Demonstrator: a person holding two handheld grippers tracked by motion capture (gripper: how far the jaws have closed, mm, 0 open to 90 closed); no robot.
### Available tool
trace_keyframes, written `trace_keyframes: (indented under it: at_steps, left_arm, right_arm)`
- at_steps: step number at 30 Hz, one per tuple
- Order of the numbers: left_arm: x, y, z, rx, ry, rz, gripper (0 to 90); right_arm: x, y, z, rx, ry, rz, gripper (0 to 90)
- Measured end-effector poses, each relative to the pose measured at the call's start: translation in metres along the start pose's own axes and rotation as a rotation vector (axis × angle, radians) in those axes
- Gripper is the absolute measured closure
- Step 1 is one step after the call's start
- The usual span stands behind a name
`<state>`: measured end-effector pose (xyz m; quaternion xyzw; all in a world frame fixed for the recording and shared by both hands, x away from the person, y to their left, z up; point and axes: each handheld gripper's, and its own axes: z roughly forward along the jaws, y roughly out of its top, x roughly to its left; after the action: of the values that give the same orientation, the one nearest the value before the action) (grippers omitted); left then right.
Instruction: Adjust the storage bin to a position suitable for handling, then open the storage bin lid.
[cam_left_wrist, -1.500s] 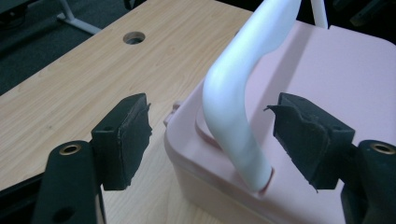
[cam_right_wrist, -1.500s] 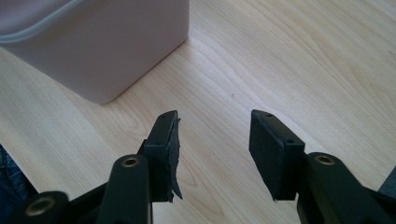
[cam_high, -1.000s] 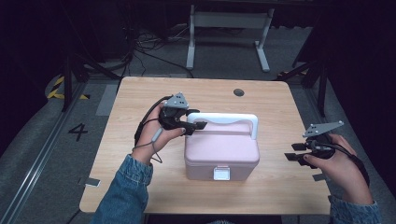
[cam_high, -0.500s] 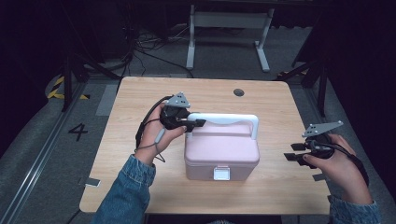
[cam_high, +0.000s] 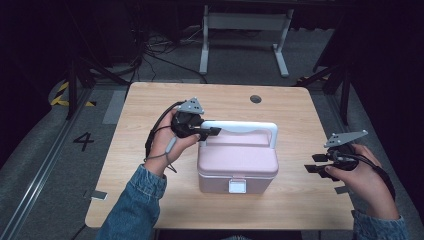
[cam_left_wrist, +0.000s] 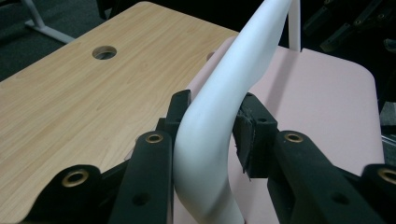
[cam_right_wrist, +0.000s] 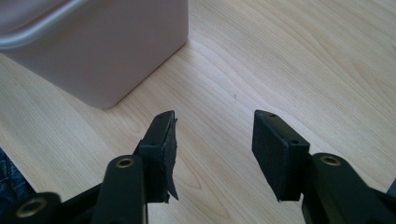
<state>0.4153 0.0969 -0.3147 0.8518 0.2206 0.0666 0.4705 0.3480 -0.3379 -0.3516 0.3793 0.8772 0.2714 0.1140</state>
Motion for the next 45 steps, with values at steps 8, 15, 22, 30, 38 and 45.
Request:
trace_keyframes:
  at_steps: [8, 15, 22, 30, 38, 45]
  left_arm:
    - [0.001, 0.008, -0.005, -0.009, 0.001, 0.004, 69.3]
    - [0.004, 0.017, -0.008, -0.021, 0.010, 0.013, 69.1]
    - [0.009, 0.025, -0.009, -0.025, 0.016, 0.005, 68.9]
    - [0.014, 0.028, -0.008, -0.023, 0.009, -0.006, 68.9]
    - [0.021, 0.030, -0.007, -0.038, 0.013, -0.039, 68.4]
    - [0.024, 0.033, -0.005, -0.034, 0.016, -0.048, 68.5]
  right_arm:
    - [-0.001, -0.007, -0.005, -0.007, -0.011, 0.017, 50.7]
    - [-0.001, -0.010, -0.007, -0.013, -0.016, 0.020, 50.7]
    - [0.005, -0.010, -0.020, -0.103, 0.006, 0.017, 55.7]
    - [0.012, -0.005, -0.030, -0.280, 0.100, -0.013, 73.1]
    - [0.026, 0.007, -0.021, -0.385, 0.189, -0.110, 86.1]
    - [0.038, 0.019, -0.007, -0.468, 0.277, -0.150, 90.0]
